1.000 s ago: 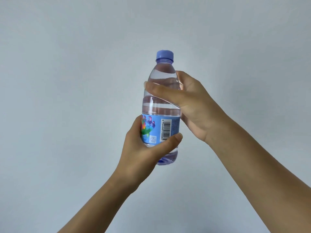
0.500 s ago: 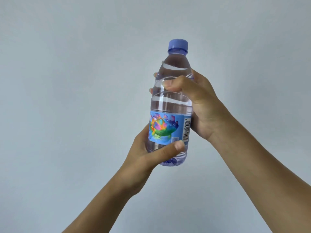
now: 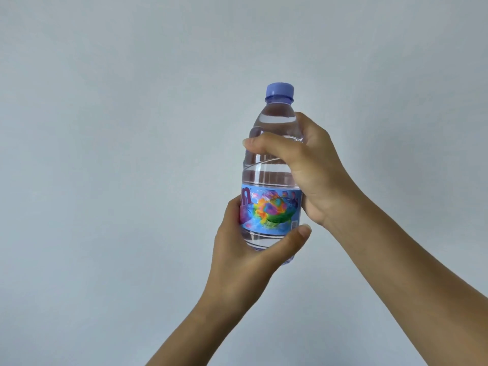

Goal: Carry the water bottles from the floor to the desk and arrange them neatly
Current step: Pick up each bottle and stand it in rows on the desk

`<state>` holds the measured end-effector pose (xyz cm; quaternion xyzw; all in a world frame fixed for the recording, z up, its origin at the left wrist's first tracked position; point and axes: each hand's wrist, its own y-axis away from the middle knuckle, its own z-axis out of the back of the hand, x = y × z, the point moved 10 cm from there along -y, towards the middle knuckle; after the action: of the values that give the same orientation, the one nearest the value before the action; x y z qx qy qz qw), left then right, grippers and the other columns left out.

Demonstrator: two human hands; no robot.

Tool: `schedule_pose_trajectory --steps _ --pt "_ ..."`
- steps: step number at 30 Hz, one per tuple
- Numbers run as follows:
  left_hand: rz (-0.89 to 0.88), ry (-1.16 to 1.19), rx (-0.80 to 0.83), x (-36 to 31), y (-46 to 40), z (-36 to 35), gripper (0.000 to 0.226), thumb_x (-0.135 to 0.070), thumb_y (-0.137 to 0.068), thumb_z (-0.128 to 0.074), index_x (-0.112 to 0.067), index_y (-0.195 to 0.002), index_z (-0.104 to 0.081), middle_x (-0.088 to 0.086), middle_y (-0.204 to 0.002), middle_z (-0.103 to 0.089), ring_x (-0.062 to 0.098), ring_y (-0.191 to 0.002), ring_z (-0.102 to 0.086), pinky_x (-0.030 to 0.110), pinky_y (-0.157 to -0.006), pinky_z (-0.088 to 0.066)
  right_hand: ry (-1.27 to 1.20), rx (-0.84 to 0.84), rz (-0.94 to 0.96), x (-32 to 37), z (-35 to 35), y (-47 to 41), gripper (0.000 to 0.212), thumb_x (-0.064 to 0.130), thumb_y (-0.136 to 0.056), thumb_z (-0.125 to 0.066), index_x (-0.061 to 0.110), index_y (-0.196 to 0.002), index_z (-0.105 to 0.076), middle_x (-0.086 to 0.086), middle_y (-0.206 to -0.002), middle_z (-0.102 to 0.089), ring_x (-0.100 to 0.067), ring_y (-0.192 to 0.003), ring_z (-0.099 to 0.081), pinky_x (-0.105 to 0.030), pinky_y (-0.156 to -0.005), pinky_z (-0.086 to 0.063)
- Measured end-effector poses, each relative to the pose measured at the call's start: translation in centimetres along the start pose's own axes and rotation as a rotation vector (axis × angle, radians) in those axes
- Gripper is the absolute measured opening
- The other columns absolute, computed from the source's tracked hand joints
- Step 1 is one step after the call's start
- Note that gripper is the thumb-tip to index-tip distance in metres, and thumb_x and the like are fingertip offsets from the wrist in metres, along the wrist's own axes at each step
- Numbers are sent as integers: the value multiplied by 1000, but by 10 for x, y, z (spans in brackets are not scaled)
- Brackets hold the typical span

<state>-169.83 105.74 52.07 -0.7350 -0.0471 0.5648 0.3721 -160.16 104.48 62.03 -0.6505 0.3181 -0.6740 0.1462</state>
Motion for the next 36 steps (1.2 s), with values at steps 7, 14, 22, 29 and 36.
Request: schedule_pose_trajectory --steps 7,14,22,29,36 --pt "149 241 232 14 9 -12 65 -46 -59 -89 -23 -115 -65 11 -110 -71 33 -102 -69 36 -77 -58 -224 209 -73 -10 -10 2 29 11 -69 -70 15 -97 -66 -9 -98 -71 -30 -84 -70 -40 -72 -60" --pt "101 222 199 13 11 -10 35 -32 -66 -79 -33 -99 -71 7 -101 -72 32 -93 -71 34 -71 -59 -144 264 -63 -8 -16 7 29 19 -75 -70 16 -104 -64 -14 -104 -71 -35 -96 -71 -46 -82 -60" --pt "73 60 20 12 15 2 60 -33 -60 -85 -21 -114 -62 4 -100 -73 25 -89 -72 35 -72 -60 61 20 -30 -8 -3 11 45 26 -69 -88 18 -106 -63 11 -90 -70 -13 -80 -73 -31 -71 -59" --pt "147 208 161 18 21 -5 61 -34 -63 -81 -14 -118 -63 13 -112 -71 33 -104 -68 36 -83 -57 -188 164 -91 -16 -4 13 29 15 -67 -76 15 -93 -64 -6 -90 -69 -28 -83 -69 -40 -69 -58" --pt "172 140 194 20 26 -14 48 -32 -62 -81 -23 -106 -67 11 -101 -72 34 -95 -70 46 -82 -59 -233 302 -103 -17 -9 20 45 23 -70 -74 15 -112 -61 -6 -107 -72 -33 -100 -71 -46 -87 -58"
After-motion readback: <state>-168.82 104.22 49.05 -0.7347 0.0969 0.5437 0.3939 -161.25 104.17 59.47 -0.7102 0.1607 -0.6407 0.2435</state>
